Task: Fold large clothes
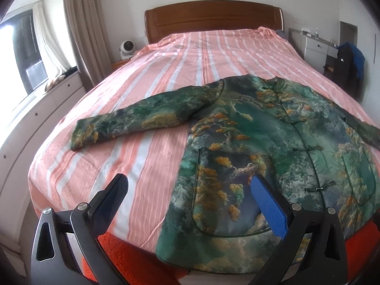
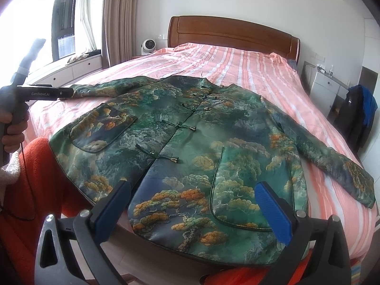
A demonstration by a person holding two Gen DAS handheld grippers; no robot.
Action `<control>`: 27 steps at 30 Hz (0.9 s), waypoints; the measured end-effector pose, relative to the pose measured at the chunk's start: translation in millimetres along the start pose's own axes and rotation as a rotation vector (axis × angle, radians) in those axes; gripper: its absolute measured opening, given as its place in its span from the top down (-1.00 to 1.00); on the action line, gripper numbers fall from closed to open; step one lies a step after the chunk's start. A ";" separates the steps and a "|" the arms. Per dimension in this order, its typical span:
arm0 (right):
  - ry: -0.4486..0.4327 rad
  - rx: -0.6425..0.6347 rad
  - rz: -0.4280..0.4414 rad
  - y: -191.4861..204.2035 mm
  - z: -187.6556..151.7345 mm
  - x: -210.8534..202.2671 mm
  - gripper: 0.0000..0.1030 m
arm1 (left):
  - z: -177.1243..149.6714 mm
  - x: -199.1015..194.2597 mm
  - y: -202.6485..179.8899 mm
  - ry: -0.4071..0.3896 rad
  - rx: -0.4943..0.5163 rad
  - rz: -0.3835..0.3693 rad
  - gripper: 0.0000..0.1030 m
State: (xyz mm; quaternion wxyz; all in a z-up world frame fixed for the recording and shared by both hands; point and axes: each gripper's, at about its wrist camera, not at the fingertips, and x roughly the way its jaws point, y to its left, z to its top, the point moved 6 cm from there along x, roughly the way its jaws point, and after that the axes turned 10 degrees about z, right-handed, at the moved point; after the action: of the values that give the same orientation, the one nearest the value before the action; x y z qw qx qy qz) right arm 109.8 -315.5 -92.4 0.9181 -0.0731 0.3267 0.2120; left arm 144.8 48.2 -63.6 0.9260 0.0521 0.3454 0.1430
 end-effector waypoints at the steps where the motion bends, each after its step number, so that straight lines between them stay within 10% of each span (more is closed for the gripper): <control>1: 0.001 0.003 0.000 -0.2 -0.2 0.8 -0.99 | -0.2 0.3 -0.6 0.001 0.002 0.001 -1.00; 27: 0.036 0.036 0.026 2.0 -3.5 8.9 -0.99 | -4.4 9.7 -9.0 0.040 0.011 -0.015 -1.00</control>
State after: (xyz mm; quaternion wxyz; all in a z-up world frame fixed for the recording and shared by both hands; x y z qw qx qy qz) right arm 113.1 -311.6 -100.7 0.9105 -0.0563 0.3477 0.2165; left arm 150.9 42.5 -74.7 0.9197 0.0517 0.3651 0.1351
